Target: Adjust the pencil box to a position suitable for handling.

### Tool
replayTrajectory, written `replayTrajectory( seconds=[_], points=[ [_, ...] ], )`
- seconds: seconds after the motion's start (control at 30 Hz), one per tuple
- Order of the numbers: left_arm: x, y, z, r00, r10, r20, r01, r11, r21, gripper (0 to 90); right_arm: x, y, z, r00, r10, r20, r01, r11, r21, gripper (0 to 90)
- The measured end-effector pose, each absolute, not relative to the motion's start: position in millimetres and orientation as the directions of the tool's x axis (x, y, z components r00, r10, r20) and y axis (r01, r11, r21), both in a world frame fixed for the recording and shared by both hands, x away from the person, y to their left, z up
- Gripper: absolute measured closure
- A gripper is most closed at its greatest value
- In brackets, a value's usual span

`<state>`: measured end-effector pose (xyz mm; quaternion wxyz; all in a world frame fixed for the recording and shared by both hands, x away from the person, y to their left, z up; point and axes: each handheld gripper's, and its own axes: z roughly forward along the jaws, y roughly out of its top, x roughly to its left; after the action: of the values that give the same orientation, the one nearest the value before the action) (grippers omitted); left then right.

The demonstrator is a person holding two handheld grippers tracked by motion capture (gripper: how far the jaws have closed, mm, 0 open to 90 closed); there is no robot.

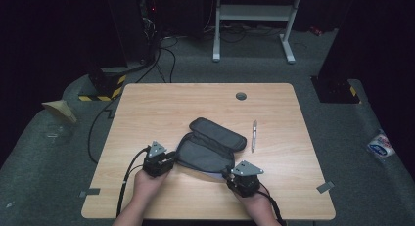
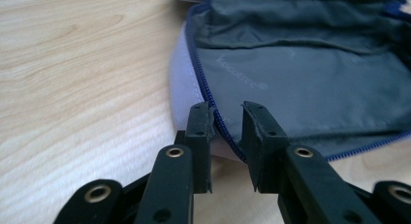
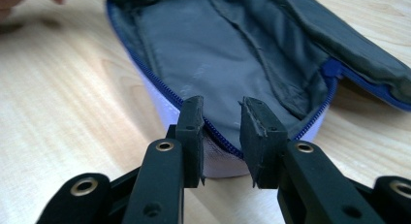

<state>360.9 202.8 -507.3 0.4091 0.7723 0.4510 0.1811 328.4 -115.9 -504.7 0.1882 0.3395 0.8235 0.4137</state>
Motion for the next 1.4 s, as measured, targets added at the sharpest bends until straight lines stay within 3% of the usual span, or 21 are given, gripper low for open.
replayTrajectory(
  seconds=[0.4, 0.53, 0.63, 0.8, 1.1, 1.2, 1.4],
  points=[
    [321, 199, -504, 0.558, 0.826, -0.084, 0.538, -0.283, 0.794, 72.5, 338, -120, -505, -0.68, 0.731, -0.051, 0.386, 0.416, 0.824, 67.4],
    [319, 195, -503, 0.571, 0.817, -0.081, 0.524, -0.287, 0.802, 71.1, 334, -126, -498, -0.673, 0.739, -0.033, 0.379, 0.383, 0.842, 63.0],
    [319, 194, -504, 0.586, 0.807, -0.072, 0.515, -0.302, 0.803, 70.5, 330, -129, -491, -0.645, 0.759, -0.087, 0.349, 0.393, 0.85, 60.8],
    [318, 188, -503, 0.605, 0.791, -0.087, 0.51, -0.302, 0.805, 68.6, 338, -136, -492, -0.594, 0.804, -0.028, 0.403, 0.328, 0.854, 59.9],
    [313, 176, -501, 0.656, 0.749, -0.092, 0.488, -0.329, 0.809, 66.2, 351, -150, -501, -0.545, 0.838, -0.016, 0.458, 0.313, 0.832, 74.6],
    [311, 173, -499, 0.667, 0.74, -0.091, 0.478, -0.331, 0.814, 60.7, 354, -153, -502, -0.54, 0.842, -0.011, 0.466, 0.31, 0.828, 80.2],
    [312, 178, -495, 0.631, 0.769, -0.098, 0.467, -0.276, 0.84, 55.0, 355, -156, -502, -0.544, 0.839, -0.013, 0.462, 0.313, 0.83, 80.7]
  ],
)
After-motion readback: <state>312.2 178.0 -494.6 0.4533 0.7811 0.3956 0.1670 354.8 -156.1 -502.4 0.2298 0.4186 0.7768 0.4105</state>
